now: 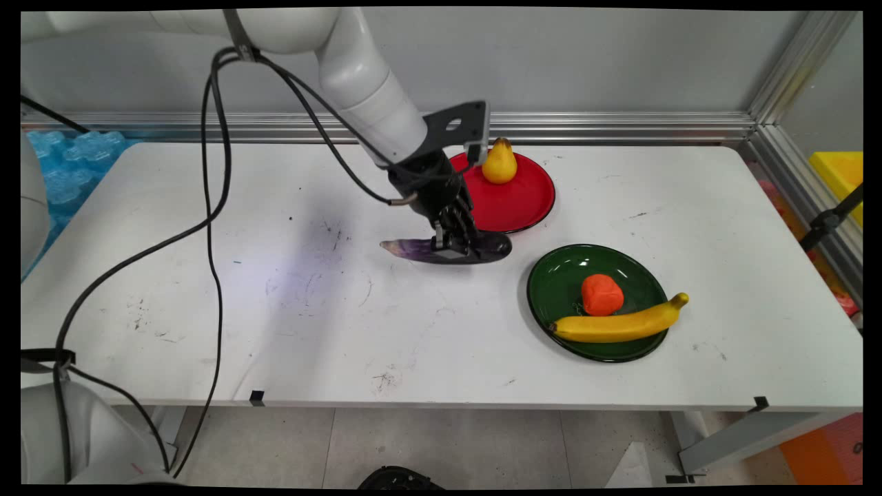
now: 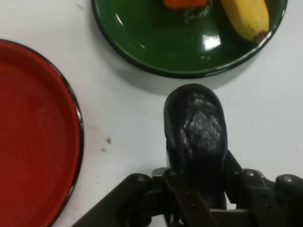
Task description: Place the picked object on the table
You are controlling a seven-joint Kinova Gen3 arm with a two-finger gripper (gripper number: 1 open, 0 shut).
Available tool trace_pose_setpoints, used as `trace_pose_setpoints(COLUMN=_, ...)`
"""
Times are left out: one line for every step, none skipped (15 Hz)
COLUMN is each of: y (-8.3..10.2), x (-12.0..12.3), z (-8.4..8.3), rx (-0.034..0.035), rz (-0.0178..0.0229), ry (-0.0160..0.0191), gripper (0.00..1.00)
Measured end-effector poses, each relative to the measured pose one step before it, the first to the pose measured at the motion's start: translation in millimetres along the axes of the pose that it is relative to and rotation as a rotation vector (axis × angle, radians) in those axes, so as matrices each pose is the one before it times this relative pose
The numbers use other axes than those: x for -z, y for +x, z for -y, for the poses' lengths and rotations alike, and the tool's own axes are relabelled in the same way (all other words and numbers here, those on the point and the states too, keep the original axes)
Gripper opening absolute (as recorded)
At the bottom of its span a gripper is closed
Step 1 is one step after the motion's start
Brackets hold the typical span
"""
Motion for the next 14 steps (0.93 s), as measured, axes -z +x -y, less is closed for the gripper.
trace_pose_setpoints(y=-3.05, x=-6.98, z=0.99, rx=-0.00625, rz=0.00510, ry=-0.01253, gripper=0.00)
trace_pose_setpoints(y=-2.35, x=-6.75, z=1.18, rx=-0.00541, rz=0.00430, ry=-0.01106, gripper=0.00)
trace_pose_setpoints(y=-1.57, x=-5.89, z=1.03, rx=-0.00462, rz=0.00396, ry=-0.00889, gripper=0.00)
trace_pose_setpoints(y=-0.83, x=-3.90, z=0.70, rx=-0.00321, rz=0.00260, ry=-0.00536, gripper=0.00)
trace_pose_setpoints(y=-0.98, x=-5.72, z=1.01, rx=-0.00470, rz=0.00345, ry=-0.00786, gripper=0.00)
trace_pose_setpoints(y=-0.30, x=-3.73, z=0.75, rx=-0.00336, rz=0.00230, ry=-0.00488, gripper=0.00)
trace_pose_setpoints(y=-0.41, x=-5.06, z=1.04, rx=-0.00435, rz=0.00256, ry=-0.00626, gripper=0.00)
trace_pose_setpoints(y=-0.24, x=-5.68, z=1.15, rx=-0.00410, rz=0.00281, ry=-0.00615, gripper=0.00)
trace_pose_setpoints(y=0.16, x=-5.18, z=1.10, rx=-0.00390, rz=0.00198, ry=-0.00497, gripper=0.00)
trace_pose_setpoints(y=0.23, x=-4.19, z=0.83, rx=-0.00304, rz=0.00135, ry=-0.00401, gripper=0.00)
trace_pose_setpoints(y=0.29, x=-4.35, z=0.92, rx=-0.00298, rz=0.00139, ry=-0.00379, gripper=0.00)
trace_pose_setpoints(y=-0.05, x=-3.76, z=0.89, rx=-0.00279, rz=0.00175, ry=-0.00269, gripper=0.00)
trace_pose_setpoints(y=-0.17, x=-2.94, z=0.84, rx=-0.00207, rz=0.00185, ry=-0.00189, gripper=0.00)
trace_pose_setpoints(y=-0.11, x=-1.58, z=0.50, rx=-0.00211, rz=0.00080, ry=-0.00110, gripper=0.00)
